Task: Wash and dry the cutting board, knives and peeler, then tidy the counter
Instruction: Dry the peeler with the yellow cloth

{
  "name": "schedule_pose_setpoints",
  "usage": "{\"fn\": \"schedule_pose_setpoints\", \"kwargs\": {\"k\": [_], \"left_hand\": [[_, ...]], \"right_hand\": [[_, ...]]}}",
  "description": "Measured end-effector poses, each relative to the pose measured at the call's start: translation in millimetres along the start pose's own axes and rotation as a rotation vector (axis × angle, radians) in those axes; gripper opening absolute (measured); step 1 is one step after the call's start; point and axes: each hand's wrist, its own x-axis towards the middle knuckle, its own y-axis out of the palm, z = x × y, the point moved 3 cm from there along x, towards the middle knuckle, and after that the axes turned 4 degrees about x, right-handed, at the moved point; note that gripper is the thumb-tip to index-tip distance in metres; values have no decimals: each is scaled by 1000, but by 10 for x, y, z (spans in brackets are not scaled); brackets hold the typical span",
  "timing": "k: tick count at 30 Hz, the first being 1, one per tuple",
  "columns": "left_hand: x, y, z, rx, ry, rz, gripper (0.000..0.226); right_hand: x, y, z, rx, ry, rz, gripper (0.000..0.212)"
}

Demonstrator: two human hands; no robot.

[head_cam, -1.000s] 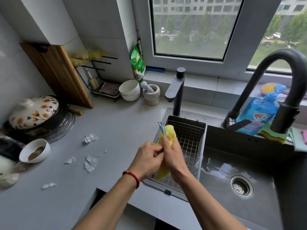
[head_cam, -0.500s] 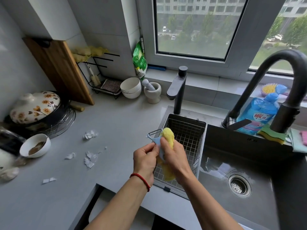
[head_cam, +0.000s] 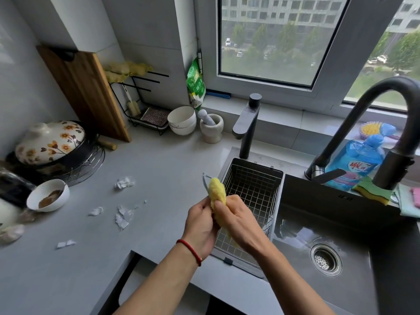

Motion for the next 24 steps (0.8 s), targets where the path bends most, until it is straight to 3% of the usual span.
{"fn": "schedule_pose_setpoints", "kwargs": {"k": [3, 5, 7, 9, 10, 14, 18, 24], "left_hand": [[61, -78, -60, -185, -107, -37, 29], [76, -107, -112, -212, -123, -42, 33], [87, -149, -169, -57, -32, -119, 35], [70, -143, -180, 94, 56, -182, 34], [58, -113, -140, 140, 78, -169, 31], [42, 41, -3, 212, 88, -170, 30], [73, -19, -28, 178, 107, -171, 16], [126, -189, -161, 89, 36, -249, 22]], "right_hand": [[-111, -20, -96, -324, -40, 83, 39], [-197, -17, -131, -394, -99, 124, 42], [-221, -140, -162, -281, -90, -39, 42], [-174, -276, -205, -33, 47, -319, 38], [-112, -248, -206, 80, 115, -359, 38], [93, 245, -153, 278, 192, -219, 19], [49, 303, -214, 552, 307, -222, 20], [-17, 297, -183, 413, 338, -34, 21]]}}
